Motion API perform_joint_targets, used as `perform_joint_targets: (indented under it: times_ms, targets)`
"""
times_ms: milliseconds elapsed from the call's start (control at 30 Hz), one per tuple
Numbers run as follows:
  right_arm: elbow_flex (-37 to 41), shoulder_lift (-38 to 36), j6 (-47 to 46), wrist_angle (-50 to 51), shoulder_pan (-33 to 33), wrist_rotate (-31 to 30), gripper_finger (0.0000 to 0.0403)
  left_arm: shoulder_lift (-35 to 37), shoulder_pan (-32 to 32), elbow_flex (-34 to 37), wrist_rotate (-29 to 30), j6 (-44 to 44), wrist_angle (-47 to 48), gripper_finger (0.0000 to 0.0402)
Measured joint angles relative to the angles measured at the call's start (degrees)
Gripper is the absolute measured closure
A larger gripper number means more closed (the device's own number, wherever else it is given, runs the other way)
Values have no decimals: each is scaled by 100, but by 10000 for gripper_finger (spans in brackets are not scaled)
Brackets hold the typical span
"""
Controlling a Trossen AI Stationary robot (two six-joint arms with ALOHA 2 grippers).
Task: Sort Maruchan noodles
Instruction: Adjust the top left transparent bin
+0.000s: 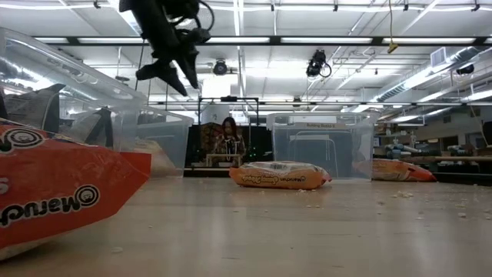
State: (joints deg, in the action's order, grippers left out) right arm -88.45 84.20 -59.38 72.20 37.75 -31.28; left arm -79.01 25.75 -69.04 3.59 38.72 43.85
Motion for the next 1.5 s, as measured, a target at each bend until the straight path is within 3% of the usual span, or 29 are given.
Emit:
perform_joint_targets:
  times_ms: [133,267,500,633,867,1067,1300,1367,1500]
  targets:
    - [136,0,-89,-54,45,126,119,-484,-194,0,-3,-18,-17,246]
    - [372,0,-333,-207,45,152,119,-897,5,4,75,-33,-19,246]
    - [534,0,-376,-696,43,154,119,-1087,751,-15,393,-482,-180,246]
    - [536,0,-93,-813,-127,49,119,-1085,1275,-22,50,-692,-467,246]
    - [538,0,1578,-879,-866,-27,119,-1107,1871,17,-356,-846,-1751,246]
    - [579,0,3300,-1165,-1872,354,119,-942,2143,11,-1299,-940,-2658,246]
    - [1771,91,6356,-3789,-2811,1172,119,-269,2077,11,-1902,-1720,-3754,246]
    - [2080,226,6689,-4192,-2980,1322,119,21,1961,7,-1996,-1679,-4038,246]
    - [2205,477,6437,-4117,-3265,1314,119,685,1558,0,-1943,-1656,-4140,246]
